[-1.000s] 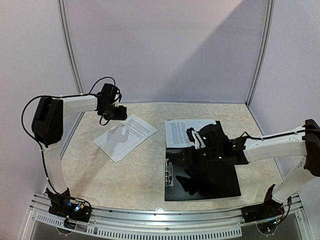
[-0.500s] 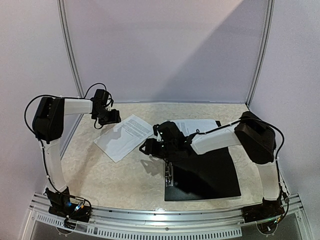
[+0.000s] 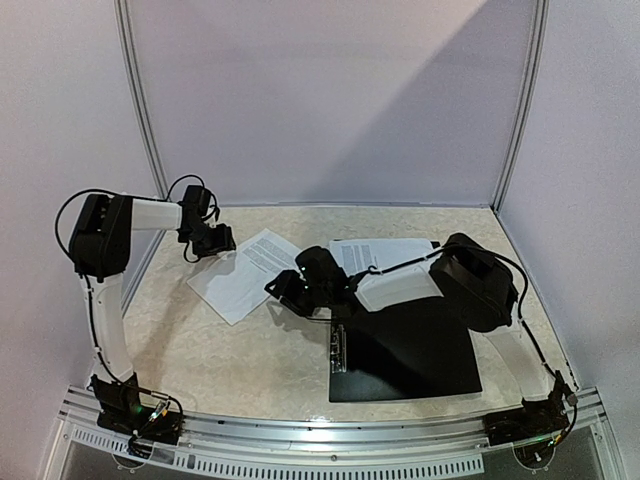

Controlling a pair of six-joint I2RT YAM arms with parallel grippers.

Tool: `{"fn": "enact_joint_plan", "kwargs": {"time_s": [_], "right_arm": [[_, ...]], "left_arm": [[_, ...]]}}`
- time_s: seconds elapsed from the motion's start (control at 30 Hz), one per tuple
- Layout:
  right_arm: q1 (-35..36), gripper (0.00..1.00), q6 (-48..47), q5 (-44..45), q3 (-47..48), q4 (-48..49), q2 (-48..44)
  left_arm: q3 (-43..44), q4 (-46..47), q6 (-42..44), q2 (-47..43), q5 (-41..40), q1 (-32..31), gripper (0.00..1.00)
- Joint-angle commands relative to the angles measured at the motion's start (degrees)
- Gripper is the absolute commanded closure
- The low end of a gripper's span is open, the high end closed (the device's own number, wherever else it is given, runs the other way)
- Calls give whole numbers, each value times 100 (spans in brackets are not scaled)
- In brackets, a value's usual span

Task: Put the files into the folder
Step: Pick up the file from the center of the board, then pass from the right arm to the left

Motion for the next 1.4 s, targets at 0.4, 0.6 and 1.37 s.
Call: {"fn": "enact_joint_plan", "kwargs": {"time_s": [0.4, 0.6, 1.37], "right_arm": [[-133, 45, 429, -259, 398, 1611, 1155], [-202, 50, 111, -543, 658, 1898, 1185], [262, 100, -5541, -1928, -437, -3002, -2227]], "left_arm": [[-1603, -725, -326, -538, 55, -205, 40], [-2255, -520, -367, -917, 398, -245, 43], [-3869, 2523, 630, -7377, -849, -884, 22]]}}
